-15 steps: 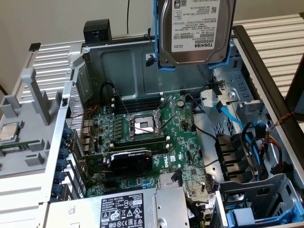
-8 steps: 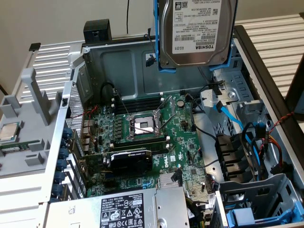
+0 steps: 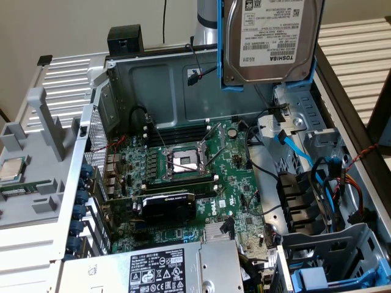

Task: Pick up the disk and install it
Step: 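Pick up the disk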

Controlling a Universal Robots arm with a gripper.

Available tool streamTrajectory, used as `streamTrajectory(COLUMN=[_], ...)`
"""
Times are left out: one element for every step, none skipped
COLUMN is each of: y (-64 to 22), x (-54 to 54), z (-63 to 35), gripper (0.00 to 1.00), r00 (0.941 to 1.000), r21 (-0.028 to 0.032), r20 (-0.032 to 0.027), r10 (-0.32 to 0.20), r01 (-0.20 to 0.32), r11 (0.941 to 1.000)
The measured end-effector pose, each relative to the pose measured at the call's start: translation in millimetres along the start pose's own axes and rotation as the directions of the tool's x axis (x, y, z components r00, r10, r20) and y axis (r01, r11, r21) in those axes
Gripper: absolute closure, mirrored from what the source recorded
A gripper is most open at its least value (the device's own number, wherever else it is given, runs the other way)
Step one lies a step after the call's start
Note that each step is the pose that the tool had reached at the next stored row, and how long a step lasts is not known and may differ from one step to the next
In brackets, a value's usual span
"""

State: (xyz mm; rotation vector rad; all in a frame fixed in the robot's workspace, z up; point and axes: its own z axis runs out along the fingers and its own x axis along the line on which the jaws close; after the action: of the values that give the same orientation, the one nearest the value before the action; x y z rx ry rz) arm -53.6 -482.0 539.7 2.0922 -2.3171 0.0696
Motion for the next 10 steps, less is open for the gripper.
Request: streamTrajectory(y=[-1.3,-2.5,-3.4,-4.2,-4.8,-5.4,-5.9,-6.4,-6.9,-7.3], x=[0.8,2.1,3.5,5.3,7.2,9.4,11.4,14.0,16.5,19.0], z=[-0.3,-0.5,-0.7,-1.0,-1.0,-1.0,-1.0,-0.9,-0.7,-0.6], gripper=[0.63,0.63,0.63,0.63,0.63,0.63,0.63,0.63,0.63,0.63], r00=[1.0000,1.0000,1.0000,1.0000,1.0000,1.0000,1.0000,1.0000,1.0000,1.0000], r21=[-0.0001,-0.0001,-0.0001,-0.0002,-0.0002,-0.0001,-0.0001,-0.0002,-0.0002,-0.0002], r20=[-0.0002,-0.0001,0.0000,-0.0003,-0.0002,0.0000,-0.0001,-0.0001,-0.0002,-0.0001], r10=[0.000,0.000,0.000,0.001,0.001,0.001,0.001,0.002,0.002,0.002], r01=[0.000,0.000,0.000,-0.001,-0.001,-0.001,-0.001,-0.002,-0.002,-0.002], r11=[1.0000,1.0000,1.0000,1.0000,1.0000,1.0000,1.0000,1.0000,1.0000,1.0000])
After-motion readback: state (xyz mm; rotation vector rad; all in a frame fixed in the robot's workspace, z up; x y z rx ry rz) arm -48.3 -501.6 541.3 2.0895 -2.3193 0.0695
